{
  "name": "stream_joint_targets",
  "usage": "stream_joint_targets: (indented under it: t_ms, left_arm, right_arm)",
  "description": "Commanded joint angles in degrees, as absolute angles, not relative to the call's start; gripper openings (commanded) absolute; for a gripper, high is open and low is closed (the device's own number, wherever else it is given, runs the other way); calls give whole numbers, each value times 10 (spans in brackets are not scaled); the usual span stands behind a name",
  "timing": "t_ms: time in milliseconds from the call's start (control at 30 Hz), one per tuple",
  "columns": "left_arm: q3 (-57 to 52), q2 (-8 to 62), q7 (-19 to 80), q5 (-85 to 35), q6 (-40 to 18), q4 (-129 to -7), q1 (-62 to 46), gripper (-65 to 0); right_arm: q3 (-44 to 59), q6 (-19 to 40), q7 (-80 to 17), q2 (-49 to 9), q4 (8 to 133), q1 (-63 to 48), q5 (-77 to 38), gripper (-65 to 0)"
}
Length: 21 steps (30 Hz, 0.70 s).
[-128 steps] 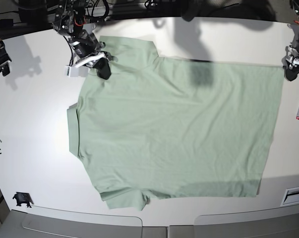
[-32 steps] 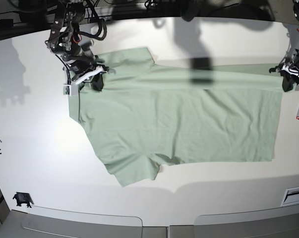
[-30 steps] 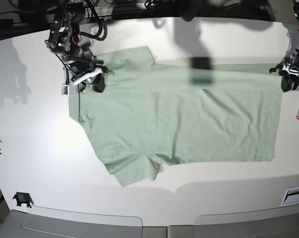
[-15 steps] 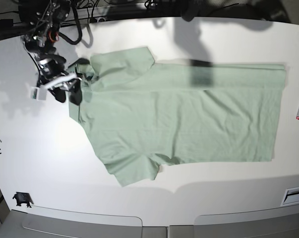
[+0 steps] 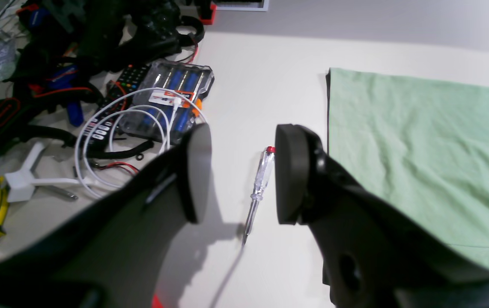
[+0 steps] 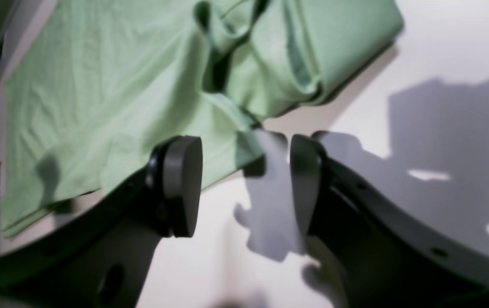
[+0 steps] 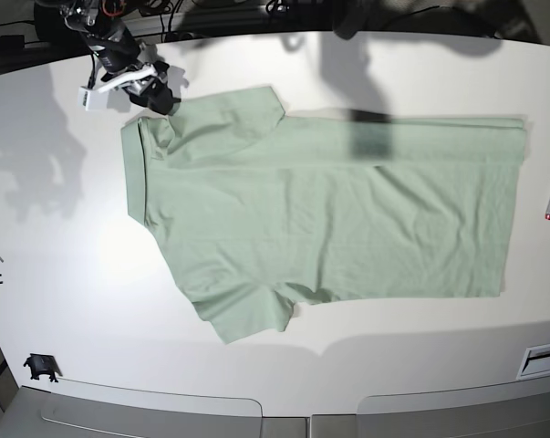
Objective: Fold the T-shirt properly
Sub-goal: 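Release and regrasp the shirt near the collar with the right gripper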
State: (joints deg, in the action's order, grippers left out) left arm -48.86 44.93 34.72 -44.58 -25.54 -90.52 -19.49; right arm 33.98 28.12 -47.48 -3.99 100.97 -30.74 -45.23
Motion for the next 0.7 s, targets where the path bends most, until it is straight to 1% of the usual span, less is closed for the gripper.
stream_joint_targets:
  t_ms: [0,100,200,233,267,300,367,433,467,667]
  left_arm:
    - [-495,465,334,-453,-256,-913,-191,-424]
    - [-495,465,334,-453,-255,-913,-191,-424]
    - [-495,465,334,-453,-255,-913,-191,-424]
    - [-495,465,334,-453,-255,-913,-191,-424]
    - [-495,465,334,-452,-255,-913,-191,-424]
    - [-495,465,335,-452,-255,-913,-191,-424]
    - [-495,465,341,-450,-255,-913,-191,-425]
    - [-495,465,350,-450,-255,-913,-191,-426]
    - [-495,465,351,-450,-255,-913,-191,-426]
    - [-495,466,351,-450,-256,-913,-191,-426]
  right_arm:
    - [336,287,-464,-44,1007,-301,-460,-343]
    - [314,287,-464,-44,977,-277,-430,-343]
    - [283,287,-471,-44,961,-263,-430,-343]
    - [272,287,-474,-44,961,-264,-431,-352]
    - [263,287,-479,-44,962,-264,-439,-382]
    - [256,287,-489,-44,962,-264,-449,-426]
    - [244,288,-504,-44,962,-264,-474,-531]
    - [237,296,-497,-44,962,-261,-487,-639]
    - [235,303,-494,-44,963,-256,-487,-650]
    - [232,320,-494,-44,963,-186,-498,-650]
